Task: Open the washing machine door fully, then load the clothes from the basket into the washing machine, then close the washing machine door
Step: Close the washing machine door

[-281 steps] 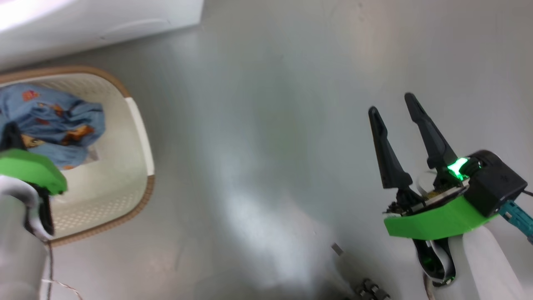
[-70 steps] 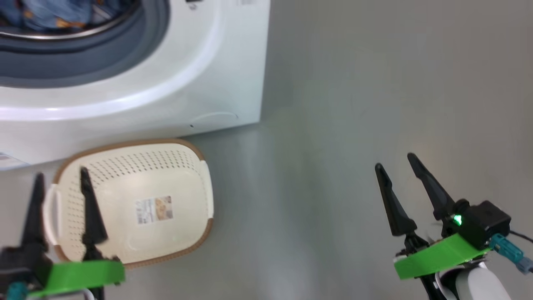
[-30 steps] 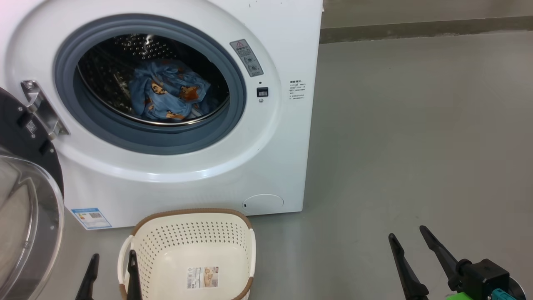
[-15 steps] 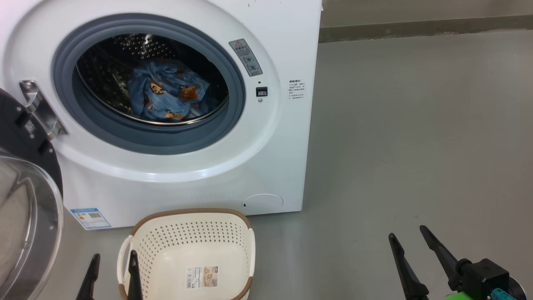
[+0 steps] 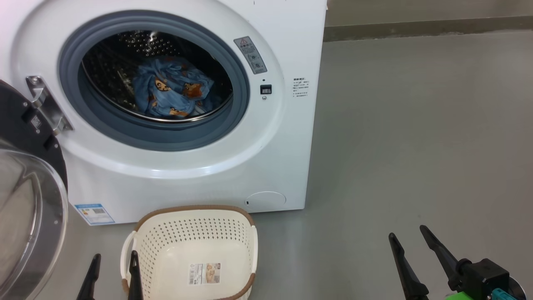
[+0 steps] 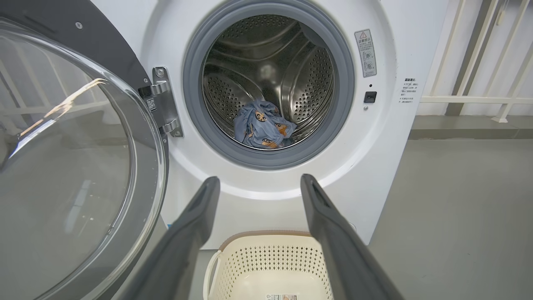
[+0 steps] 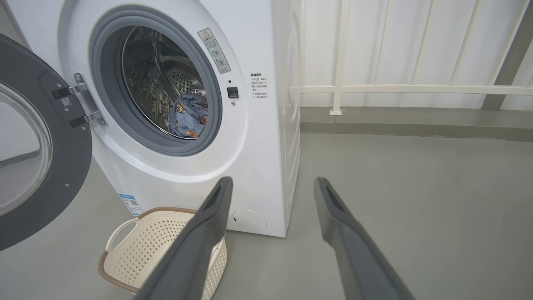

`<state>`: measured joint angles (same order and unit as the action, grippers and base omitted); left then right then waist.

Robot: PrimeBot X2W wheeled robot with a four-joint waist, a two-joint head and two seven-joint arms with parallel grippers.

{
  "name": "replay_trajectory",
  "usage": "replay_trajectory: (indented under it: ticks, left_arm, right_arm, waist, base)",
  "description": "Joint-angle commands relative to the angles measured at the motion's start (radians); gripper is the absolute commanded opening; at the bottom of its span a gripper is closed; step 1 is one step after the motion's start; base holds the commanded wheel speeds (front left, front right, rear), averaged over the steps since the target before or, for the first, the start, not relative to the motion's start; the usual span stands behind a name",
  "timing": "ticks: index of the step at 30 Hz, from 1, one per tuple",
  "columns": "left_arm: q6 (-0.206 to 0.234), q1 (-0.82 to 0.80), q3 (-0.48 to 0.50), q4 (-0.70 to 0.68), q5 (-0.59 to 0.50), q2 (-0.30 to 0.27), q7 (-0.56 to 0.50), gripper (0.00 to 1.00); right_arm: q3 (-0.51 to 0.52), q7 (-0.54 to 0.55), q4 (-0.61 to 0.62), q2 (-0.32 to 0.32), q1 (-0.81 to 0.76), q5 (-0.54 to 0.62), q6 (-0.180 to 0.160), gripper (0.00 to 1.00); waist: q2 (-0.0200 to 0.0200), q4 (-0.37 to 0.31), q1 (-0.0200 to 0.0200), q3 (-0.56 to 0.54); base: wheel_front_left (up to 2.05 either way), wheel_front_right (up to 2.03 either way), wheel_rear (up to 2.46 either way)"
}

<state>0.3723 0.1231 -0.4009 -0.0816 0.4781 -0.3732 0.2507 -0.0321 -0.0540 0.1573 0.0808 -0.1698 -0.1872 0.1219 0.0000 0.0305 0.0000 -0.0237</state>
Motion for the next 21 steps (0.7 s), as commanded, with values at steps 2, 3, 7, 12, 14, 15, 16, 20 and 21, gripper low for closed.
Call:
replay_trajectory:
  ticks: [2, 3, 7, 12, 14, 15, 16, 20, 21]
  left_arm:
    - [-0.005, -0.036, 0.034, -0.024, -0.004, -0.023, 0.007, 1.0]
    - [-0.005, -0.036, 0.034, -0.025, -0.004, -0.023, 0.007, 1.0]
    - [-0.004, -0.036, 0.034, -0.027, -0.004, -0.022, 0.007, 1.0]
    - [-0.01, -0.04, 0.03, -0.028, -0.007, -0.023, 0.007, 1.0]
    - [-0.009, -0.041, 0.031, -0.027, -0.008, -0.022, 0.007, 1.0]
    - [-0.008, -0.041, 0.031, -0.026, -0.009, -0.022, 0.008, 1.0]
    - [-0.007, -0.041, 0.031, -0.025, -0.009, -0.023, 0.008, 1.0]
    - [-0.007, -0.042, 0.032, -0.025, -0.007, -0.023, 0.008, 1.0]
    - [-0.008, -0.042, 0.032, -0.025, -0.007, -0.024, 0.008, 1.0]
  right_arm:
    - [-0.024, -0.003, 0.031, 0.006, 0.012, 0.003, 0.009, 1.0]
    - [-0.024, -0.003, 0.031, 0.006, 0.012, 0.003, 0.009, 1.0]
    - [-0.021, -0.004, 0.031, 0.008, 0.013, 0.002, 0.009, 1.0]
    - [-0.02, -0.003, 0.031, 0.008, 0.012, 0.001, 0.009, 1.0]
    - [-0.019, -0.003, 0.032, 0.007, 0.012, 0.002, 0.009, 1.0]
    - [-0.02, -0.003, 0.032, 0.006, 0.012, 0.003, 0.009, 1.0]
    - [-0.02, -0.003, 0.032, 0.005, 0.012, 0.003, 0.009, 1.0]
    - [-0.02, -0.003, 0.032, 0.003, 0.012, 0.004, 0.009, 1.0]
    - [-0.02, -0.002, 0.032, 0.002, 0.013, 0.004, 0.009, 1.0]
  waist:
    - [0.0, 0.0, 0.0, 0.0]
    - [0.0, 0.0, 0.0, 0.0]
    - [0.0, 0.001, 0.0, 0.0]
    - [0.0, 0.005, 0.0, 0.002]
    - [0.0, 0.006, 0.0, 0.002]
    - [0.0, 0.007, 0.0, 0.002]
    - [0.0, 0.007, 0.0, 0.002]
    - [0.0, 0.008, 0.0, 0.002]
    - [0.0, 0.008, 0.0, 0.001]
  base:
    - [-1.04, 1.04, 0.0]
    - [-1.24, 1.24, 0.0]
    - [-1.58, 1.58, 0.0]
    - [-1.75, 1.75, 0.0]
    - [-1.3, 1.3, 0.0]
    - [-1.1, 1.1, 0.0]
    - [-0.96, 0.96, 0.0]
    - [-0.62, 0.62, 0.0]
    - [-0.28, 0.28, 0.0]
